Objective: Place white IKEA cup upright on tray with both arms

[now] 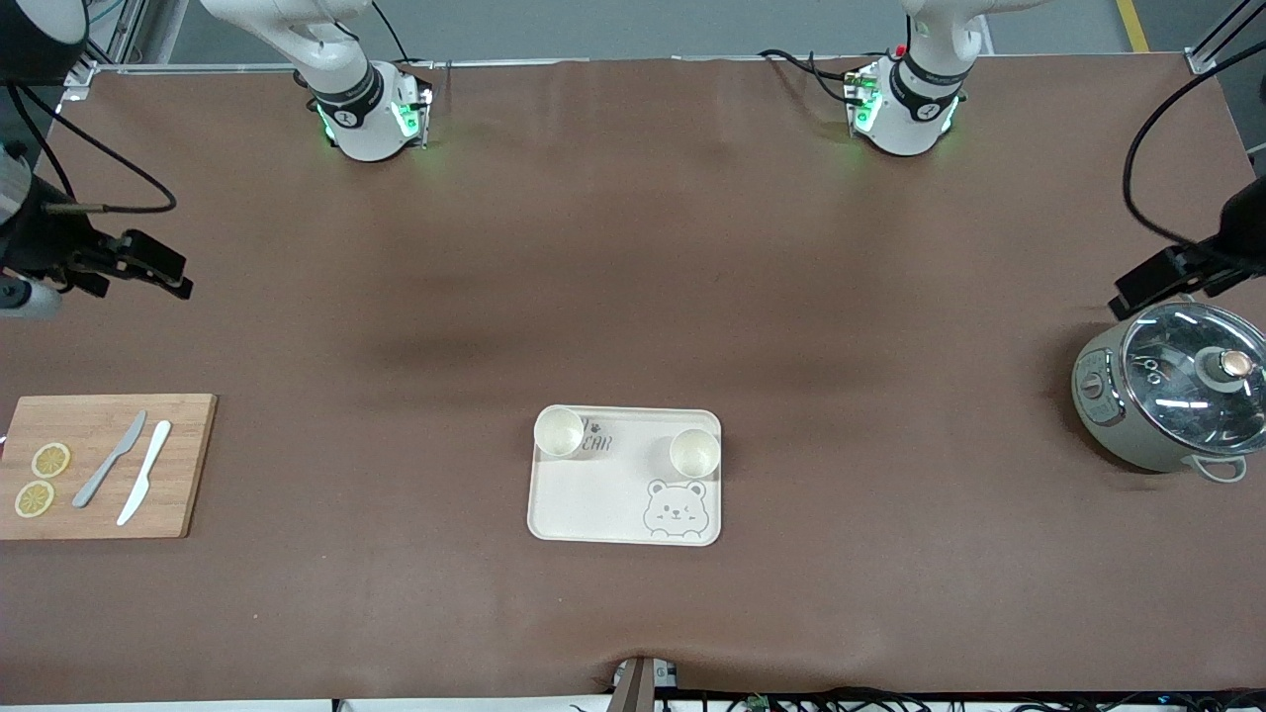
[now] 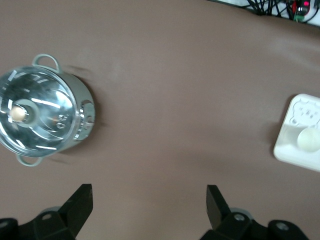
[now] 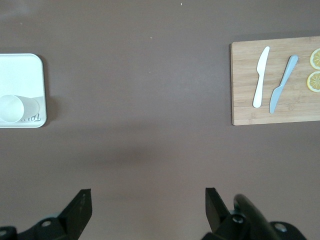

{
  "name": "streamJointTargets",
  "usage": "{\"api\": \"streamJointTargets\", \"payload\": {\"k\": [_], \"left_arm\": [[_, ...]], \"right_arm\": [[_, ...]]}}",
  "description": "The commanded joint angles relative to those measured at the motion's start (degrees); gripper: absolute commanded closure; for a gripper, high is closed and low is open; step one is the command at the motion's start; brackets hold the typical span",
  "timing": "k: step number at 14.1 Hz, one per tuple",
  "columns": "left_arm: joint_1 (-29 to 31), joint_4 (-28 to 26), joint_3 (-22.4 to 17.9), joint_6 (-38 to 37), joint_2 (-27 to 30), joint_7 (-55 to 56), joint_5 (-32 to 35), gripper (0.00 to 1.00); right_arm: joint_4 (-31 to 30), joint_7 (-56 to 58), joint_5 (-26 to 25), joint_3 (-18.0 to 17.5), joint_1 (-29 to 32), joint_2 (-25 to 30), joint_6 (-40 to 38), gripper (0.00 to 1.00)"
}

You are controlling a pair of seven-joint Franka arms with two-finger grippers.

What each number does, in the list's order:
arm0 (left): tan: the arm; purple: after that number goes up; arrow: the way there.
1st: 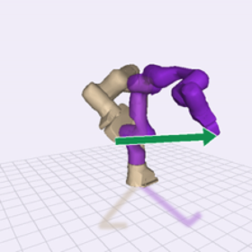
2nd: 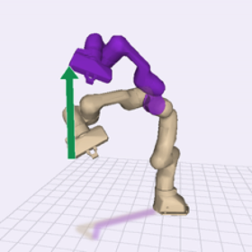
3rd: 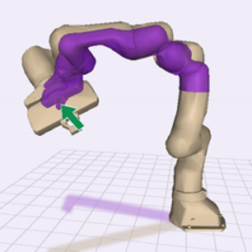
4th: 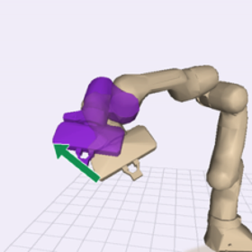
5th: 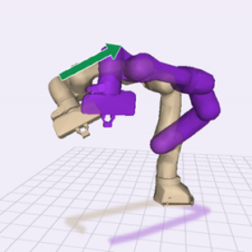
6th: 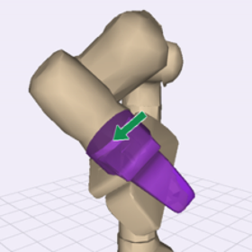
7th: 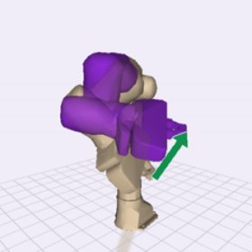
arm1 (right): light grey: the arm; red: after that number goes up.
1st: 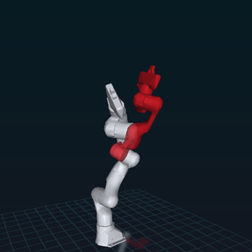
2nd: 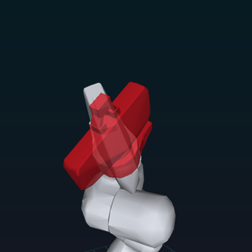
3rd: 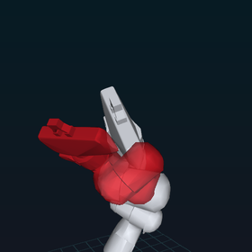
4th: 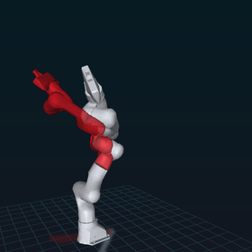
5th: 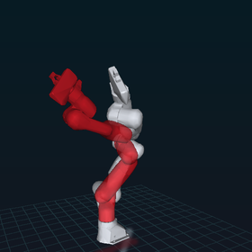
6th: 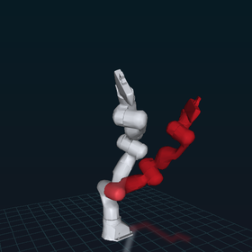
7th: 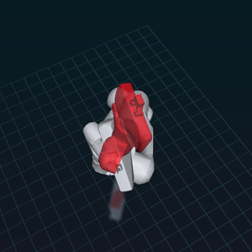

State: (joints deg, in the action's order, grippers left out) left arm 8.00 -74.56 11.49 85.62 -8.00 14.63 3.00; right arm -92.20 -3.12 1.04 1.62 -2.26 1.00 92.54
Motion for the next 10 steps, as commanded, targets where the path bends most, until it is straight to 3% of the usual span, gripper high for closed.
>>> {"api": "streamJointTargets", "payload": {"k": [1,5,10], "left_arm": [[2.4,-1.8,0.3,-1.2,2.9,-6.5,1.0,0.0],[4.8,-1.7,0.4,-2.0,3.4,-13.6,0.8,0.0],[4.6,-1.9,0.9,-4.7,3.7,-13.2,1.1,0.0]], "right_arm": [[-1.9,0.5,-0.5,-0.9,0.8,3.4,-0.9,0.0],[-1.8,2.2,-0.6,-0.9,3.0,3.5,-0.7,0.0],[-1.3,4.1,-0.6,-1.4,3.0,3.2,-0.5,0.0]]}}
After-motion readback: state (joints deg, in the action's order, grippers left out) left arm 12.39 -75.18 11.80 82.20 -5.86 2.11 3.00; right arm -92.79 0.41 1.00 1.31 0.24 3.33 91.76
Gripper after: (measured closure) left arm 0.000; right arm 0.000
